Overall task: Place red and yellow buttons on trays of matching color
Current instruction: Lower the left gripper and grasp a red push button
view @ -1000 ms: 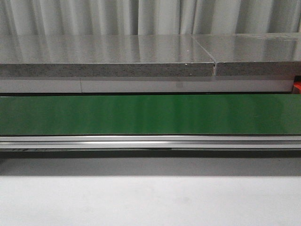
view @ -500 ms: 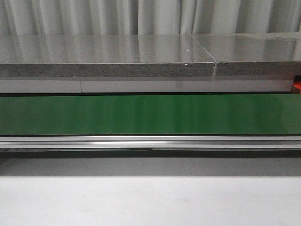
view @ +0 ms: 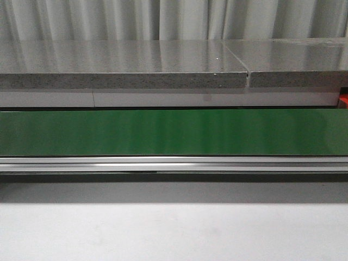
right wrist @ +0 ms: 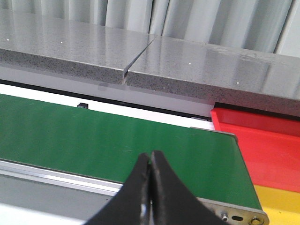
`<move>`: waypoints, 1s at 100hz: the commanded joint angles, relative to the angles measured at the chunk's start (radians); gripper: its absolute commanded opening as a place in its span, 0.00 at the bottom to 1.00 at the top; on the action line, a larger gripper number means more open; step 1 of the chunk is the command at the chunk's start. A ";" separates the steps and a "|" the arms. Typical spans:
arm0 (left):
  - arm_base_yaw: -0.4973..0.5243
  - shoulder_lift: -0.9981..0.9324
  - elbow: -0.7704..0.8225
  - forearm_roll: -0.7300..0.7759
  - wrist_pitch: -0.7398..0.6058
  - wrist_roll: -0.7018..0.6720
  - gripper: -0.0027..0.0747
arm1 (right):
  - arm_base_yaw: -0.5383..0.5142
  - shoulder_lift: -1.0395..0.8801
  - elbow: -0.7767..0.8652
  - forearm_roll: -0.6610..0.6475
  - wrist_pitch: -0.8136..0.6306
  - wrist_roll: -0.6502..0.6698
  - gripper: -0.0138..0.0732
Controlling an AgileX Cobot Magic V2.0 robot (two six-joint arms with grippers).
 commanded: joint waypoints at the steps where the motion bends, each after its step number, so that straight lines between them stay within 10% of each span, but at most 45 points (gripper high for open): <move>1: 0.003 -0.022 -0.027 -0.002 -0.052 -0.010 0.83 | 0.001 -0.013 -0.010 -0.007 -0.081 -0.003 0.08; 31: 0.003 -0.022 -0.027 -0.002 -0.059 -0.010 0.81 | 0.001 -0.013 -0.010 -0.007 -0.081 -0.003 0.08; 72: 0.003 -0.022 -0.027 -0.002 -0.052 -0.010 0.15 | 0.001 -0.013 -0.010 -0.007 -0.081 -0.003 0.08; 100: -0.045 -0.085 -0.051 -0.021 0.046 0.002 0.04 | 0.001 -0.013 -0.010 -0.007 -0.081 -0.003 0.08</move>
